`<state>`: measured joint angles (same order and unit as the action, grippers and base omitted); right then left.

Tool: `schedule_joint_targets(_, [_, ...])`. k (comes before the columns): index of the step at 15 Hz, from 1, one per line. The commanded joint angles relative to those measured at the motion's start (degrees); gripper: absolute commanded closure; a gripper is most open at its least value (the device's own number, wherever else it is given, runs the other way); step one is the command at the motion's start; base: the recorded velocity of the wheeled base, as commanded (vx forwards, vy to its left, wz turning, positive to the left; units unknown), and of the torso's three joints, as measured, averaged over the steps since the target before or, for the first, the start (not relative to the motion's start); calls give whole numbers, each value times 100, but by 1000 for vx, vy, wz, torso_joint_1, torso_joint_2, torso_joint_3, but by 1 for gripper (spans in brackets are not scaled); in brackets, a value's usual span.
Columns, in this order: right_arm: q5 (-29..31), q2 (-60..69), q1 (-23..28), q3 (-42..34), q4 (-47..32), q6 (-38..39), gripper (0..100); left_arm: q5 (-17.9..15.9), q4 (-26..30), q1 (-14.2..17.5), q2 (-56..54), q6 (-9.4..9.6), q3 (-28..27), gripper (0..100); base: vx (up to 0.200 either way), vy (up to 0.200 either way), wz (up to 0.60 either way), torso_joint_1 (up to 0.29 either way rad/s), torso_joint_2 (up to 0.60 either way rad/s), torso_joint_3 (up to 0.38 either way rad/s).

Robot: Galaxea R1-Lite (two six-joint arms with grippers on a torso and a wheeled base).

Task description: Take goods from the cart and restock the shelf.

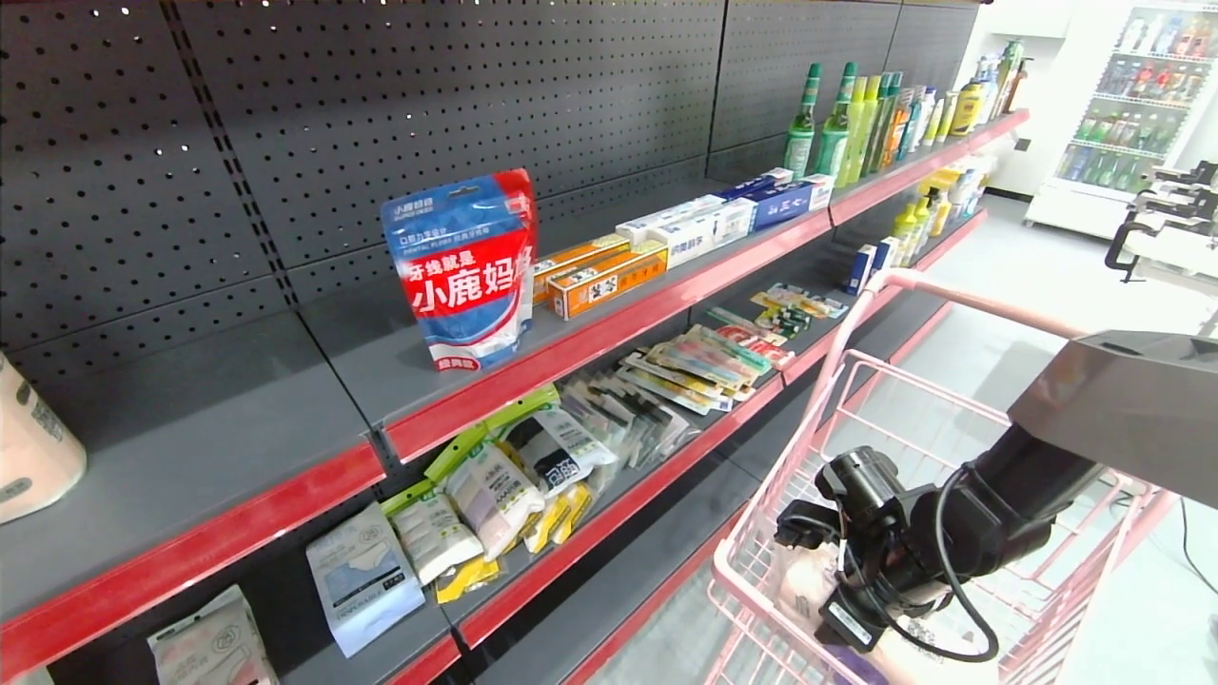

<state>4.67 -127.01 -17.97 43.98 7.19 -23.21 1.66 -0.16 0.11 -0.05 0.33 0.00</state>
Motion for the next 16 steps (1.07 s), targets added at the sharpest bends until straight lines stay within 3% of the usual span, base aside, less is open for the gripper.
schedule_joint_targets(1, [-1,-16,13,-109,-34,106,100,1,-2,-2,5,2,0,0,0,0,0,0,0,0])
schedule_joint_targets(4, [8,309,4,-74,-42,704,100,10,-2,-2,5,-7,0,0,0,0,0,0,0,0])
schedule_joint_targets(5, [201,942,13,-162,-113,915,100,10,-2,7,5,-7,0,0,0,0,0,0,0,0])
schedule_joint_targets(8, [755,1733,83,-347,-104,1073,100,10,-2,7,5,-7,0,0,0,0,0,0,0,0])
schedule_joint_targets(16, [1229,4202,382,-373,-113,1723,100,1,-2,-2,5,-7,0,0,0,0,0,0,0,0])
